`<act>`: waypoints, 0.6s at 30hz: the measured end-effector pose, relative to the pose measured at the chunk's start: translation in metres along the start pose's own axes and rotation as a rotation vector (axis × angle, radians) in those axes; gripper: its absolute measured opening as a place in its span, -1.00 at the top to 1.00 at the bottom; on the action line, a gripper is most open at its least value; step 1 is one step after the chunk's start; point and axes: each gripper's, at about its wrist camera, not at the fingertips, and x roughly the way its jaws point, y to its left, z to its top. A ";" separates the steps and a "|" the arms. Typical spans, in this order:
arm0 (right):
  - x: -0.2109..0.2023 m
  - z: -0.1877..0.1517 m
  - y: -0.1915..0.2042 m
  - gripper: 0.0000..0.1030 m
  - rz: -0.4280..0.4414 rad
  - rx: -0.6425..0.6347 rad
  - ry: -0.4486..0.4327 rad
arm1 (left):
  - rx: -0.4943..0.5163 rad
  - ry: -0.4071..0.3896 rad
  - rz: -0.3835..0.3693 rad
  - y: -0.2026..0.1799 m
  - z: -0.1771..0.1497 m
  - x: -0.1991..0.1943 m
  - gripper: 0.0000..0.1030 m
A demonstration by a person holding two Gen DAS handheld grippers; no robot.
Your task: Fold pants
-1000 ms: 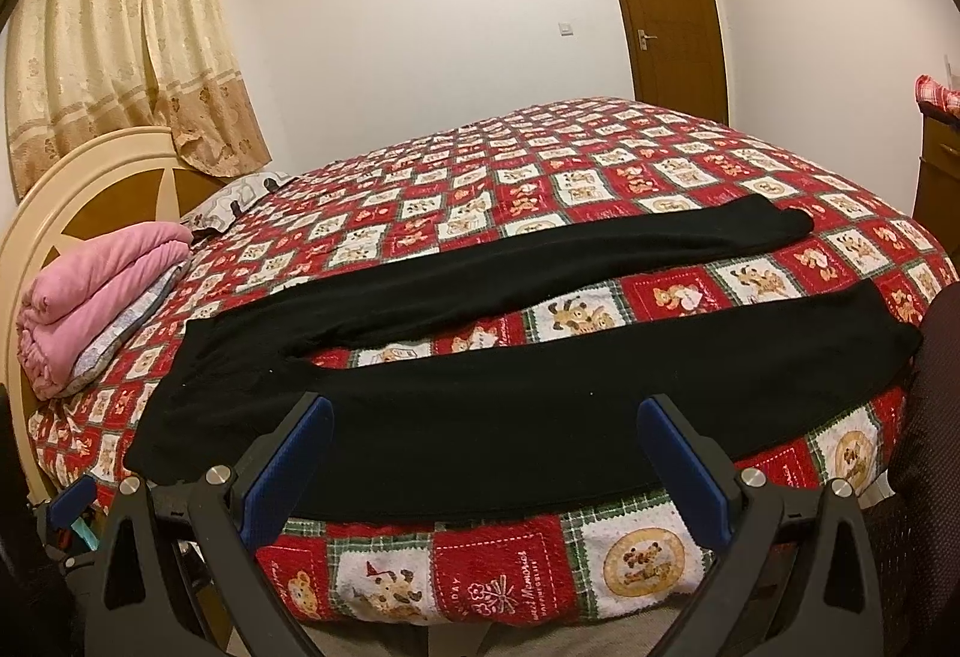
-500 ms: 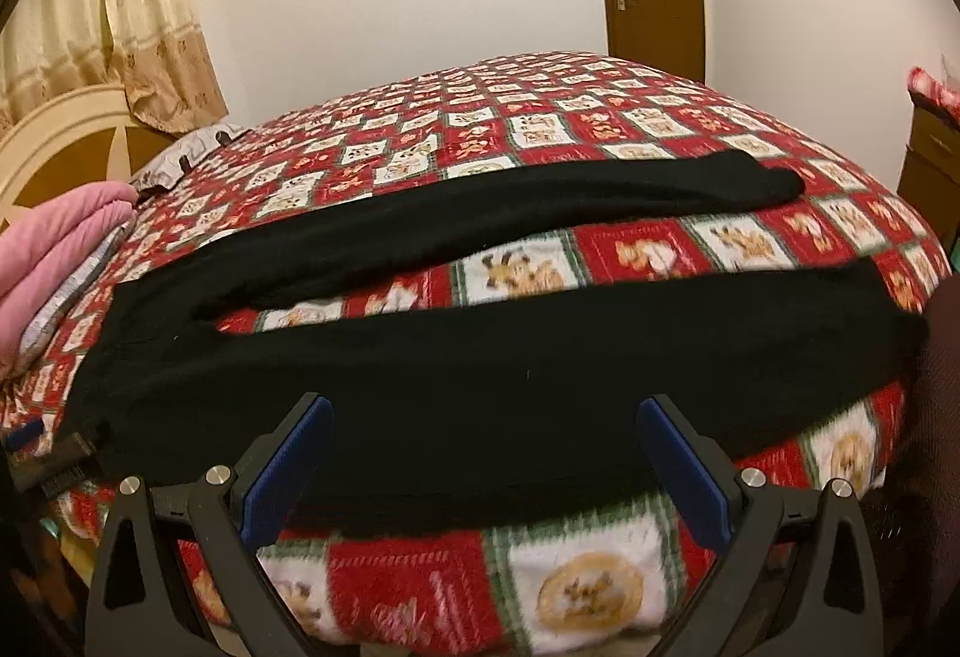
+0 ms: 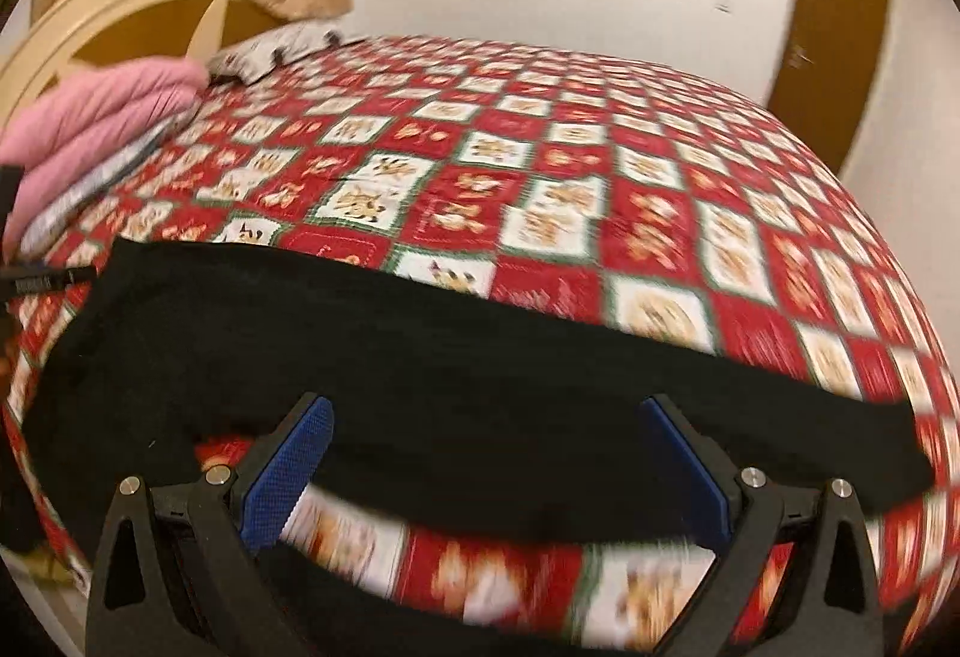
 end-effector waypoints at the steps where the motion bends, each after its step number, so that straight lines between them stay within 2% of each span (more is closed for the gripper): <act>1: 0.012 0.008 0.001 -0.98 0.010 -0.023 0.009 | -0.011 0.012 -0.026 0.004 0.005 0.006 -0.98; 4: 0.045 0.028 -0.001 -0.98 0.024 -0.062 0.038 | -0.060 0.063 -0.120 0.009 0.018 0.031 -0.98; 7: 0.073 0.041 -0.006 -0.98 0.049 -0.071 0.071 | -0.052 0.113 -0.158 0.001 0.029 0.053 -0.95; 8: 0.077 0.042 -0.007 -0.98 0.062 -0.069 0.078 | -0.044 0.126 -0.157 -0.002 0.031 0.062 -0.90; 9: 0.083 0.045 -0.009 -0.98 0.086 -0.067 0.088 | -0.044 0.139 -0.166 -0.004 0.032 0.068 -0.74; 10: 0.091 0.047 -0.012 -0.98 0.115 -0.066 0.098 | -0.046 0.144 -0.167 -0.005 0.034 0.073 -0.73; 12: 0.100 0.049 -0.014 -0.98 0.146 -0.082 0.105 | -0.024 0.104 -0.157 -0.008 0.034 0.072 -0.69; 14: 0.109 0.051 -0.012 -0.98 0.147 -0.117 0.113 | 0.010 0.086 -0.156 -0.012 0.035 0.071 -0.53; 16: 0.119 0.054 -0.011 -0.97 0.133 -0.146 0.122 | 0.028 0.070 -0.184 -0.013 0.036 0.070 -0.25; 18: 0.127 0.056 -0.010 -0.97 0.133 -0.161 0.119 | 0.020 0.067 -0.211 -0.013 0.038 0.070 -0.14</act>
